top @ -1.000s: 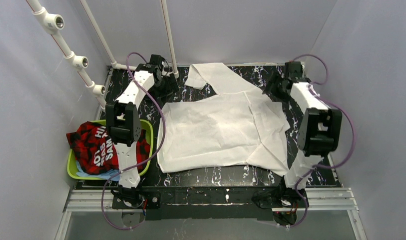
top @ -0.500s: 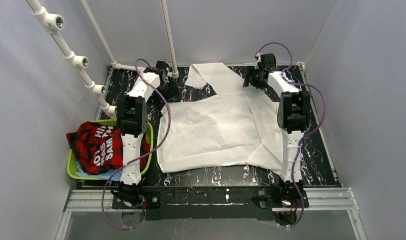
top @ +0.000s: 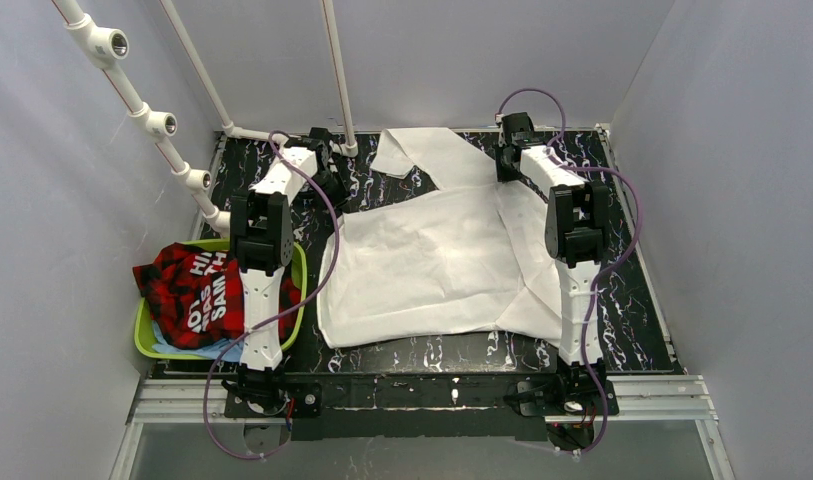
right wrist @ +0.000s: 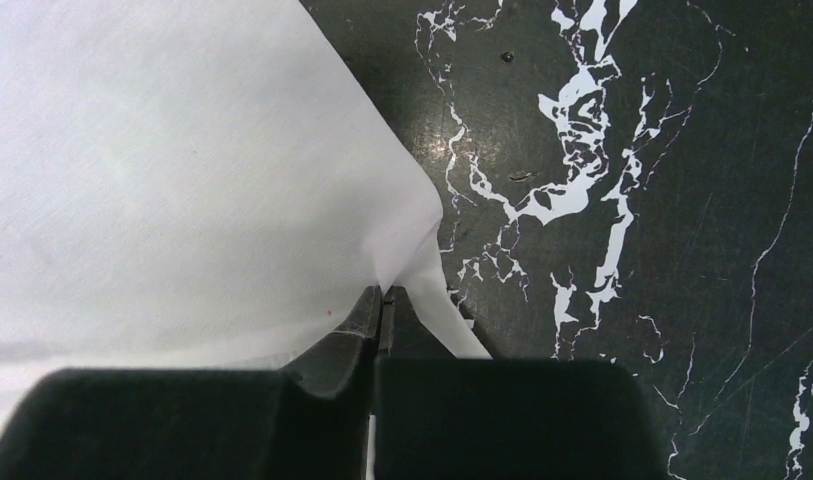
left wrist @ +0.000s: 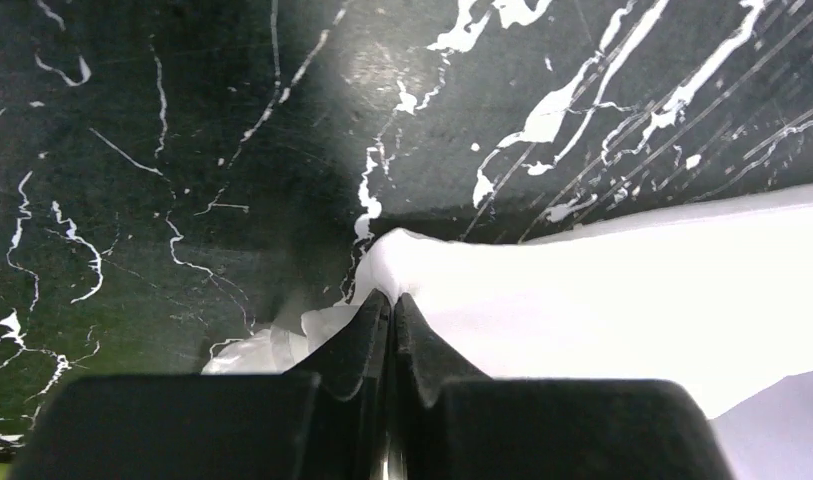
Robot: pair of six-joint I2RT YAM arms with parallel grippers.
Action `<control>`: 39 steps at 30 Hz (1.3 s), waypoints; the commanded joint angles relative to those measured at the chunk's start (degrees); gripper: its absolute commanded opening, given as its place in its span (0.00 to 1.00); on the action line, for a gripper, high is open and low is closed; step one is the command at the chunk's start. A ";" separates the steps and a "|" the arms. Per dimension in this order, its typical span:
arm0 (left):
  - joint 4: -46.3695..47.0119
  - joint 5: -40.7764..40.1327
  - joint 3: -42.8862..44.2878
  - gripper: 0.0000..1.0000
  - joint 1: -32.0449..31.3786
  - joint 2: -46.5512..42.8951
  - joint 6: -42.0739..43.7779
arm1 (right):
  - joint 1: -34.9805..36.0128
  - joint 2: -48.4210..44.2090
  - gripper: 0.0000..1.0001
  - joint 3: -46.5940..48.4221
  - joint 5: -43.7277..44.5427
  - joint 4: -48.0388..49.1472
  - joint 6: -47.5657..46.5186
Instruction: Set up the pet bed
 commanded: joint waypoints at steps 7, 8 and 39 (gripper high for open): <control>3.62 -2.27 -0.21 0.00 2.18 -13.25 4.01 | -0.52 -13.52 0.01 -6.41 5.33 9.72 2.96; 5.95 -3.42 -2.57 0.00 2.18 -15.28 4.57 | -0.67 -15.79 0.01 -7.62 5.63 11.55 3.46; 15.85 -23.99 -30.51 0.98 -10.65 -36.02 2.76 | -1.60 -35.78 0.86 -36.33 6.33 -13.06 24.03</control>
